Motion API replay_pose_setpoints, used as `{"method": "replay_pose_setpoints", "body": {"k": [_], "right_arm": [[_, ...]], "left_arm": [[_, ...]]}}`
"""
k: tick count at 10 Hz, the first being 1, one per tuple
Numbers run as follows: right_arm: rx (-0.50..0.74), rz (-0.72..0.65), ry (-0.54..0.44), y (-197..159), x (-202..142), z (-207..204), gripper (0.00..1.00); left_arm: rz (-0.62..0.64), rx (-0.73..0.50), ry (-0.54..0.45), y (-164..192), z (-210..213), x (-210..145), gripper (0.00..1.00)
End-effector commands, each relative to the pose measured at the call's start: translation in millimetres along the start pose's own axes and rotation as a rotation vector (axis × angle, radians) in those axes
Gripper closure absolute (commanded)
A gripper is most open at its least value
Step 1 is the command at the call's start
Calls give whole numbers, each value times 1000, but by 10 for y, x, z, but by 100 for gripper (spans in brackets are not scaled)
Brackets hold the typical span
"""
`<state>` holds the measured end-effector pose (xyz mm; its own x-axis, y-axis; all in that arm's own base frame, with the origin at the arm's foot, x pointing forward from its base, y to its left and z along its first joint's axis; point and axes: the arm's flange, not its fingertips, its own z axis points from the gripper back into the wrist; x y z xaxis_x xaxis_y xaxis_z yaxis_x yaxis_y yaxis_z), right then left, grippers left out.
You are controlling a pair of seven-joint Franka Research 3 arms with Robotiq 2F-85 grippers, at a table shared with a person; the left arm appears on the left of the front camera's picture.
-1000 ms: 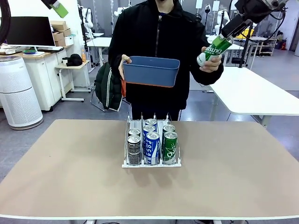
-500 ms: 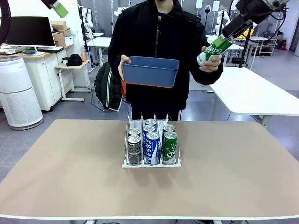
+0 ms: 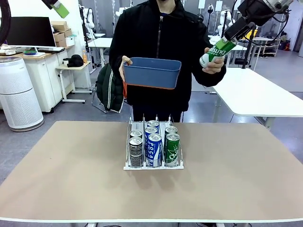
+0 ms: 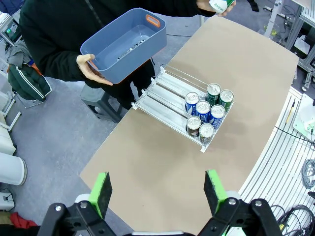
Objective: Fill the beverage cans into the dispenser.
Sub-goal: Pick up the Sprite handed by the human.
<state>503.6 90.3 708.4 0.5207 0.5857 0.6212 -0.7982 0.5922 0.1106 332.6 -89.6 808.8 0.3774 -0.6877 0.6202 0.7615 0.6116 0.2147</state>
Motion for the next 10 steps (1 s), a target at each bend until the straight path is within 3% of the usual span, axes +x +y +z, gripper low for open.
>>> {"method": "replay_pose_setpoints", "body": {"k": [1,8,9,10], "right_arm": [[29,-8,3,-14,-5,-32,0],[5,-11,7,-22,-4,-52,0],[-17,33,13,-31,-20,-50,20],[-23,22,24,-30,-25,-49,20]], "left_arm": [[2,4,-5,19,-7,-3,0],[2,4,-5,19,-7,-3,0],[2,4,-5,19,-7,-3,0],[2,4,-5,19,-7,-3,0]]}}
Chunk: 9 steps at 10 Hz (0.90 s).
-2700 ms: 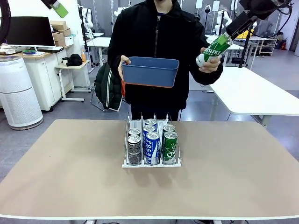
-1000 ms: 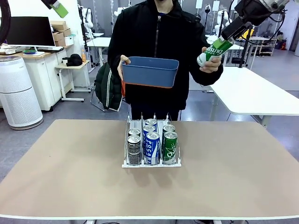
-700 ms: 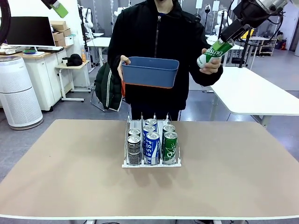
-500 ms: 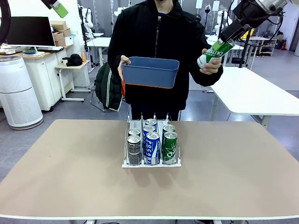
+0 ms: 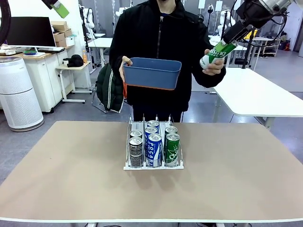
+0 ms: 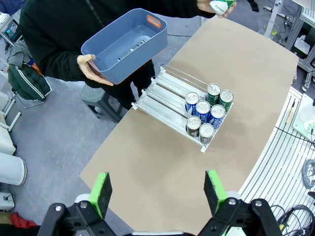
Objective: Fill the beverage cans into the dispenser.
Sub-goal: Pick up the Sprite handed by the human.
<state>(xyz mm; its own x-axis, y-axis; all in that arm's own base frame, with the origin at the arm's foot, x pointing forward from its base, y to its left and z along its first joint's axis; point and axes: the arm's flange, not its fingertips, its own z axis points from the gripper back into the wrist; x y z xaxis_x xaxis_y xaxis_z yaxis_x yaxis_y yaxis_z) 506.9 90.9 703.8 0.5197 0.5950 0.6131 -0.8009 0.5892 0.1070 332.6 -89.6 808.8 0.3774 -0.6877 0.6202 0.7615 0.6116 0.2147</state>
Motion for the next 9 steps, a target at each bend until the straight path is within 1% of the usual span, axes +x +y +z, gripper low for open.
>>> {"method": "replay_pose_setpoints", "body": {"k": [1,2,3,4,5,6,7,8,9], "right_arm": [[-21,14,17,-10,-15,-8,40],[-26,9,17,-15,-13,-11,25],[-24,8,13,-12,-13,-1,60],[-25,10,15,-8,-10,4,45],[-22,14,18,-6,-6,6,80],[-15,15,27,4,-6,4,65],[-19,14,33,2,-5,9,100],[-18,16,45,1,-9,15,85],[-7,37,82,14,-31,15,100]], "left_arm": [[2,4,-5,19,-7,-3,0],[2,4,-5,19,-7,-3,0],[2,4,-5,19,-7,-3,0],[2,4,-5,19,-7,-3,0],[2,4,-5,19,-7,-3,0],[2,4,-5,19,-7,-3,0],[2,4,-5,19,-7,-3,0],[2,4,-5,19,-7,-3,0],[2,4,-5,19,-7,-3,0]]}}
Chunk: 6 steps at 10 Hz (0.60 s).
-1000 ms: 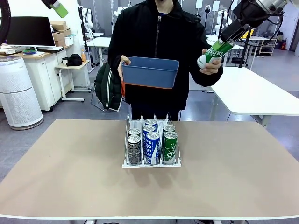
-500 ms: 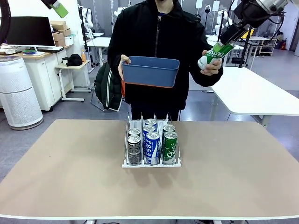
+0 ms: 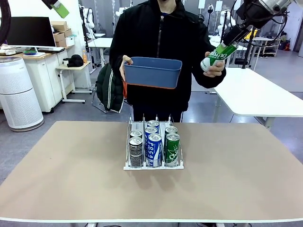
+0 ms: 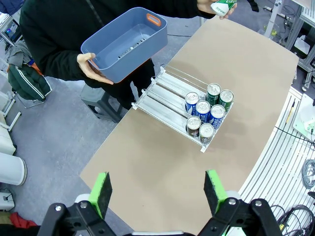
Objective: Fill the beverage cans into the dispenser.
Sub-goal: Pick up the Sprite handed by the human.
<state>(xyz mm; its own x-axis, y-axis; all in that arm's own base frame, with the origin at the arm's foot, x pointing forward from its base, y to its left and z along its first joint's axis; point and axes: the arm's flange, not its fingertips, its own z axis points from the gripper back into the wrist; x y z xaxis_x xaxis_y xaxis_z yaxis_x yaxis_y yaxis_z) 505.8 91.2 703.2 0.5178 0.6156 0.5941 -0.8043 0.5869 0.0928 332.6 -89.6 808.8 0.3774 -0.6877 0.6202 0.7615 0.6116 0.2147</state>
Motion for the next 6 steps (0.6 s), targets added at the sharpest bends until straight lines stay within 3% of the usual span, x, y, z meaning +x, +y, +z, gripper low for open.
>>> {"method": "replay_pose_setpoints", "body": {"k": [1,2,3,4,5,6], "right_arm": [[-19,25,54,8,-35,14,100],[-11,42,68,2,-46,14,100],[-2,43,85,5,-56,16,61],[-3,40,82,0,-54,22,61],[-1,40,82,0,-53,13,80],[1,40,82,6,-52,12,61]], "left_arm": [[2,4,-5,19,-7,-3,0],[2,4,-5,19,-7,-3,0],[2,4,-5,19,-7,-3,0],[2,4,-5,19,-7,-3,0],[2,4,-5,19,-7,-3,0],[2,4,-5,19,-7,-3,0]]}}
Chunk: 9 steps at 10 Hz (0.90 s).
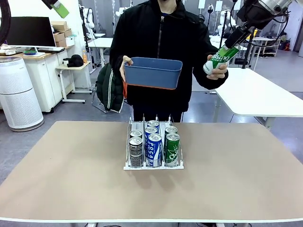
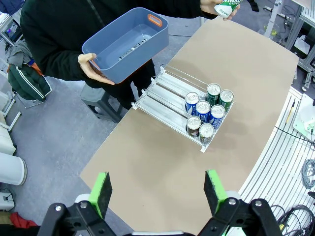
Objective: Fill the beverage cans into the dispenser.
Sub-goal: Pick up the Sprite handed by the human, then place the picked Sprite in the line of the Automatic Can Dispenser with the same cans.
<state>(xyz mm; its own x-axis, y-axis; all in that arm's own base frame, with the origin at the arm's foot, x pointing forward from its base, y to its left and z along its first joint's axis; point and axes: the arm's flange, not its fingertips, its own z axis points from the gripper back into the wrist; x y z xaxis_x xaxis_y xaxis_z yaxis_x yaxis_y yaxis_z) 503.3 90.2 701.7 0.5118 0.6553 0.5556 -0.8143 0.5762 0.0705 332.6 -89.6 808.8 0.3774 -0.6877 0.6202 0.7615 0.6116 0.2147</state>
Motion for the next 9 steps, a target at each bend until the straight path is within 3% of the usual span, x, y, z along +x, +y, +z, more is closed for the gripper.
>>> {"method": "replay_pose_setpoints", "body": {"k": [1,2,3,4,9], "right_arm": [[12,13,30,-10,-25,18,100],[-9,11,18,-7,-11,25,80],[-57,-17,-3,23,19,8,100],[0,2,0,5,7,16,100],[0,2,0,5,7,16,100]], "left_arm": [[2,4,-5,19,-7,-3,0],[2,4,-5,19,-7,-3,0],[2,4,-5,19,-7,-3,0],[2,4,-5,19,-7,-3,0],[2,4,-5,19,-7,-3,0]]}}
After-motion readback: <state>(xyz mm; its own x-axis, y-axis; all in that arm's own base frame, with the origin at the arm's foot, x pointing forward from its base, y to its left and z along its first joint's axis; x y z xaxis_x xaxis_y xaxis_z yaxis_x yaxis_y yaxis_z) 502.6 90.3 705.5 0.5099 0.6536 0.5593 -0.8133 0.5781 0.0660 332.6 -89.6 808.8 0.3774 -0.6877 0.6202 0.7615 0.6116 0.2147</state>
